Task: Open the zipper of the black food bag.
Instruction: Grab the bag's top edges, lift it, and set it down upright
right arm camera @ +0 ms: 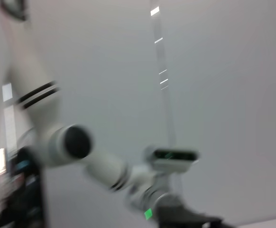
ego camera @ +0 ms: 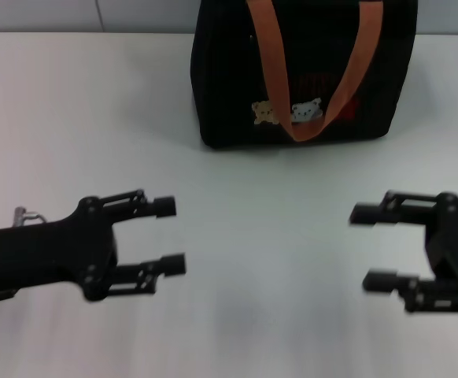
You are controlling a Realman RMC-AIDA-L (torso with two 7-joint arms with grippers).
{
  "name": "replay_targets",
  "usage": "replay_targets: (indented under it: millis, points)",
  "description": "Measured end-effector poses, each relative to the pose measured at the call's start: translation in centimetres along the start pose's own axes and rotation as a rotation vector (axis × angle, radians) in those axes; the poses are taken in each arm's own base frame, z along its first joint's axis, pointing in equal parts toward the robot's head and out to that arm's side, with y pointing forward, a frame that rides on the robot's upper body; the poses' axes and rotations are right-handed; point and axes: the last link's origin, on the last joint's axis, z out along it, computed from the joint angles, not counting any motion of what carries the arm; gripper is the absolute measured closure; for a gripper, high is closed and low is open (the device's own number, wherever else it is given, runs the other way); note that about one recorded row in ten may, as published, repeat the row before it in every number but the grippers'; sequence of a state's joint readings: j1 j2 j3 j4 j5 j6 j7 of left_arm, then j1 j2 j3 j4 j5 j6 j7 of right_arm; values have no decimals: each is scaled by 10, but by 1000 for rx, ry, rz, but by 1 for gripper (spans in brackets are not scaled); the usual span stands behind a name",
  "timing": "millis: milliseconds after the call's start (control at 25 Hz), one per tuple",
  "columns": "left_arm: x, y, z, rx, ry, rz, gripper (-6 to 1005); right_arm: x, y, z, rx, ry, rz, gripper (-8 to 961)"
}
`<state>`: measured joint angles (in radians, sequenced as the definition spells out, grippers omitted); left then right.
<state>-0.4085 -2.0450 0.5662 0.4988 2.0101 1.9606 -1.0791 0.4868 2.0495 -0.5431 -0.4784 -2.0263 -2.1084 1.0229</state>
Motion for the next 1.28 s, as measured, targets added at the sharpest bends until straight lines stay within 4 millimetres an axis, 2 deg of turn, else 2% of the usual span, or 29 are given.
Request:
replay_targets:
  millis: [120, 400, 520, 720, 1000, 1280]
  points:
    - [-4, -6, 7, 59, 14, 11, 220, 4, 3, -13, 126, -74, 18, 268]
    - [-17, -35, 40, 255, 84, 38, 222, 13, 22, -55, 440, -242, 30, 267]
    - [-19, -51, 54, 374, 112, 73, 222, 15, 28, -66, 526, -292, 27, 267]
    - [-18, -69, 75, 504, 129, 117, 223, 17, 30, -68, 564, -319, 35, 267]
    - [-17, -96, 93, 623, 80, 61, 224, 20, 30, -62, 555, -354, 50, 268]
    - [-19, -102, 105, 708, 63, 89, 225, 20, 29, -57, 537, -359, 55, 267]
